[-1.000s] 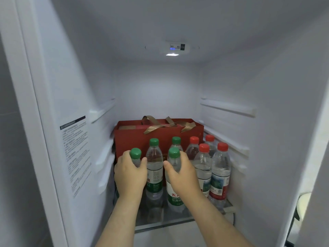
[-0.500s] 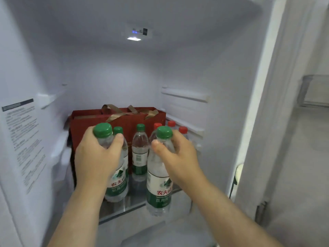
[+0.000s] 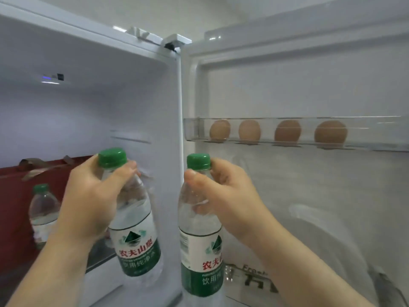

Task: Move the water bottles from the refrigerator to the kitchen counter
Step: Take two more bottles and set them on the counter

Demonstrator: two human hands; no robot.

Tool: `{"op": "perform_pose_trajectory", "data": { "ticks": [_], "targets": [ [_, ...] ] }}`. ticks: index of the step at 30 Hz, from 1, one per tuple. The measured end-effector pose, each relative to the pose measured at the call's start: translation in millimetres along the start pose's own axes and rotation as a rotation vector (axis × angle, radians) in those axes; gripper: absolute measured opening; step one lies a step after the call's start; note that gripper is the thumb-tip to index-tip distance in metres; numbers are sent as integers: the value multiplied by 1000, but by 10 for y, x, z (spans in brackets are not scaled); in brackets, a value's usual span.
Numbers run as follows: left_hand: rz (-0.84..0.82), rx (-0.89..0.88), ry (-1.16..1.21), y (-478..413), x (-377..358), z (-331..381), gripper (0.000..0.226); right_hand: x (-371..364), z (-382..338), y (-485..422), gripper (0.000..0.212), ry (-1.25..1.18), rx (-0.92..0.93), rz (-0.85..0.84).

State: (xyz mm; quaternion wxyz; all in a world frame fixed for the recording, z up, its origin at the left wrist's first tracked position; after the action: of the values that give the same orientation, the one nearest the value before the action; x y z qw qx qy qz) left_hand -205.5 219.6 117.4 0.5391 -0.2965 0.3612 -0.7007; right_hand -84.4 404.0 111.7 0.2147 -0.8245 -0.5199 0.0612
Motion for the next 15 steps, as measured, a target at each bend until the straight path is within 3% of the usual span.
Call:
{"op": "perform_pose_trajectory", "data": {
  "ticks": [7,10,15],
  "targets": [
    [-159,15,289,238,-1046,759,23,977,-400,714,9,56,65,149],
    [-212,43,397,369,-1461,995,34,1398,-467,1033,15,69,44,219],
    [-374,37,518,622,-2275,1410,25,2197,-595,1579,21,135,13,348]
  ]
}}
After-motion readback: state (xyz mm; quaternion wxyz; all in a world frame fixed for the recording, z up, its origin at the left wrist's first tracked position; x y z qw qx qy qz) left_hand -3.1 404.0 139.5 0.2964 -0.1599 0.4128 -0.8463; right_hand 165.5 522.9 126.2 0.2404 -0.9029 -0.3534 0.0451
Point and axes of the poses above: each hand's wrist, its own y-axis away from the middle knuckle, its own x-axis out of the back of the hand, z = x × y, the point moved 10 cm from there along -y, towards the middle knuckle, and after that the axes turned 11 degrees about -x, right-handed, at the moved point
